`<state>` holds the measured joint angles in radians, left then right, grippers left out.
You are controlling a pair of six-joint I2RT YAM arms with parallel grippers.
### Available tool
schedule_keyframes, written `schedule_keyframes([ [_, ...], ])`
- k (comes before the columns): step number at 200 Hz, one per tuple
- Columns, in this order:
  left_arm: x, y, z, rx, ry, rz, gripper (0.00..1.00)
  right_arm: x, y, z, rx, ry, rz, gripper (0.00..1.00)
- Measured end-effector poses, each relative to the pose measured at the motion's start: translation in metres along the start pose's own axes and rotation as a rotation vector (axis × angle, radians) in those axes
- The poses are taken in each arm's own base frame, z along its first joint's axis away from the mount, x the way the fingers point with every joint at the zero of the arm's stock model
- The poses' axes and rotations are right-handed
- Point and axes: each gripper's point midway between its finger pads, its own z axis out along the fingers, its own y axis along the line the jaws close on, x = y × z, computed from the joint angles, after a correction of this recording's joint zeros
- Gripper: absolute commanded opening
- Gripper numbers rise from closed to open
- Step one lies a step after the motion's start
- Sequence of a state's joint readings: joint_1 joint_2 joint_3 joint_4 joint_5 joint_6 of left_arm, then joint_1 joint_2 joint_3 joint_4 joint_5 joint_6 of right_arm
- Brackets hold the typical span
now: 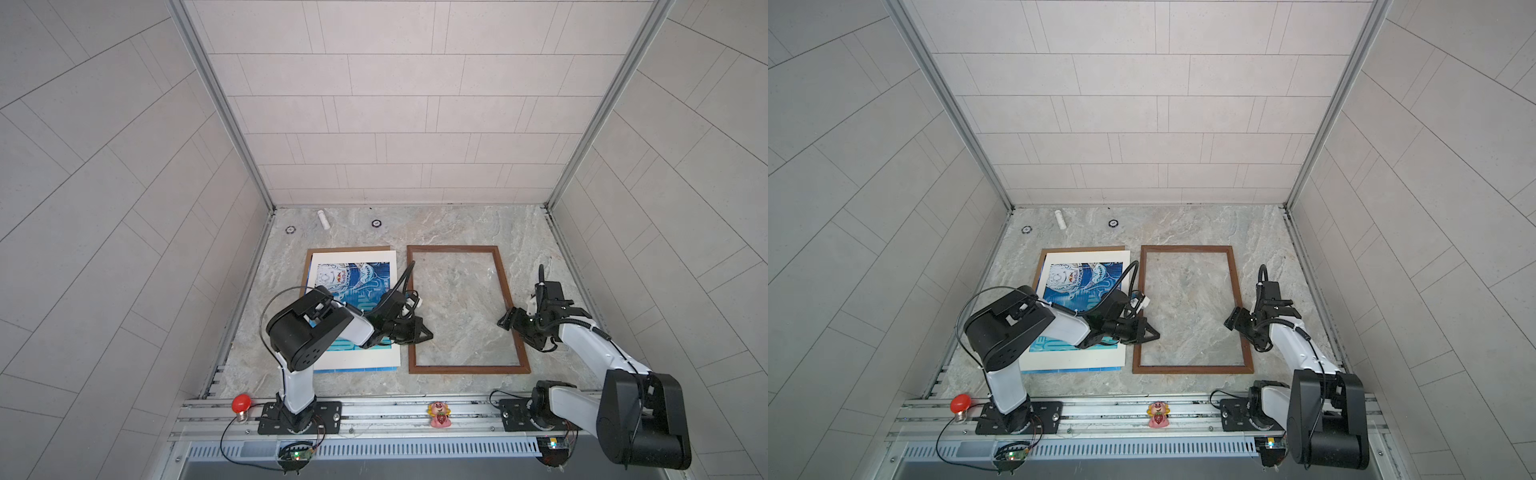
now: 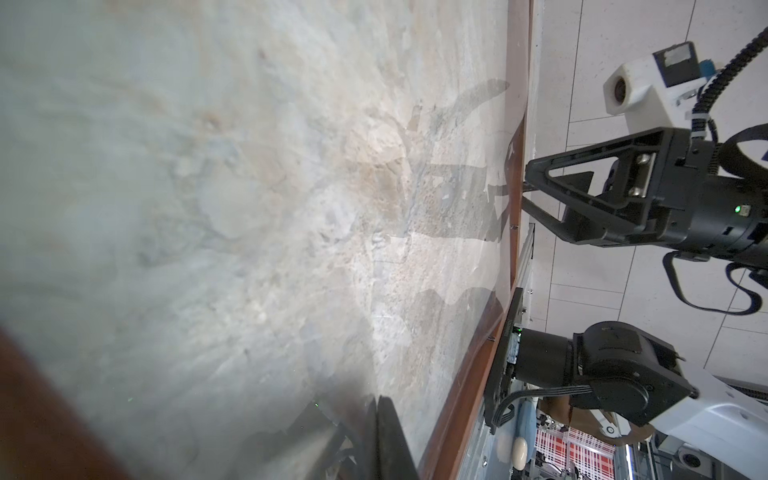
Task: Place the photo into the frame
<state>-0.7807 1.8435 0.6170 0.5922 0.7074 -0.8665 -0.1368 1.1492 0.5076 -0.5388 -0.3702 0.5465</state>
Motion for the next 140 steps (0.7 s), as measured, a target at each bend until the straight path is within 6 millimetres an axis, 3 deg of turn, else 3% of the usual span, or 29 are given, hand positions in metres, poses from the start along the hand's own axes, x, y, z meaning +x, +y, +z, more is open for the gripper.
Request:
schedule_keyframes([
  [140,-0.003,0.005,-0.011,-0.115,-0.009,0.074,0.00,0.007,0.004,-0.002,-0.030,0.017,-0.016,0.79],
])
